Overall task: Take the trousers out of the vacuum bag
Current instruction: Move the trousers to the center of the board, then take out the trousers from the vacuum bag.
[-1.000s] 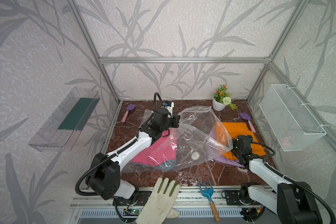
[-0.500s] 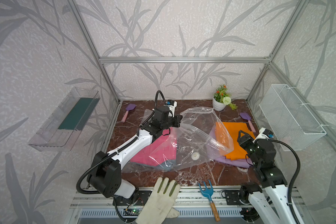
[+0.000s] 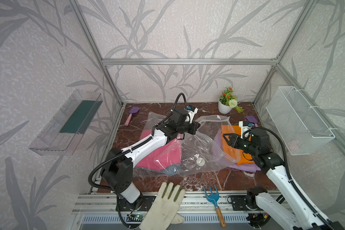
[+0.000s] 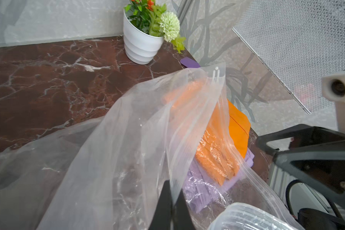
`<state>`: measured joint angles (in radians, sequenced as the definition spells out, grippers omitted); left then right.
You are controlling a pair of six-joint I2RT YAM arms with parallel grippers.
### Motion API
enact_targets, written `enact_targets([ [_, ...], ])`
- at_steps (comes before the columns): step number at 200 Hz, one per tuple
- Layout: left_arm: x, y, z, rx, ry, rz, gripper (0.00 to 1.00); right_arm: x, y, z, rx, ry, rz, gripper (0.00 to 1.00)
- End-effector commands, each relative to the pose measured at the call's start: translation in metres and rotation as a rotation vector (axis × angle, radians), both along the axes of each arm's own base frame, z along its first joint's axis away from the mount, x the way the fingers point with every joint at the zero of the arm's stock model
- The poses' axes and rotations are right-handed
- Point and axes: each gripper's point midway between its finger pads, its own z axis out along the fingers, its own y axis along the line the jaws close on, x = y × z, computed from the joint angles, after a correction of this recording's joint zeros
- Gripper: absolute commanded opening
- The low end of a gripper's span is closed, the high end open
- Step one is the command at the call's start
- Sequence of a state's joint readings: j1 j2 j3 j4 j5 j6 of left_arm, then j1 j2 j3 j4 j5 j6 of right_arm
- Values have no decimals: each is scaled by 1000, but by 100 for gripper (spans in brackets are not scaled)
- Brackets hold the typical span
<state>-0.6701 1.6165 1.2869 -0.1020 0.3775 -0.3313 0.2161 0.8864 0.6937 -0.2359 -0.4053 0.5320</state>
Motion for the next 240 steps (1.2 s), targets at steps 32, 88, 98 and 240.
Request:
enact_targets([
  [32, -17, -28, 9, -1, -17, -81, 0, 9, 39, -33, 78, 55, 157, 52],
  [88, -34, -41, 10, -9, -4, -149, 0, 27, 72, -71, 177, 133, 239, 54],
  [98, -37, -45, 10, -10, -2, -160, 0, 32, 81, -74, 205, 145, 252, 55],
  [240, -61, -63, 14, -8, -16, -197, 0, 49, 174, -133, 373, 247, 386, 65],
])
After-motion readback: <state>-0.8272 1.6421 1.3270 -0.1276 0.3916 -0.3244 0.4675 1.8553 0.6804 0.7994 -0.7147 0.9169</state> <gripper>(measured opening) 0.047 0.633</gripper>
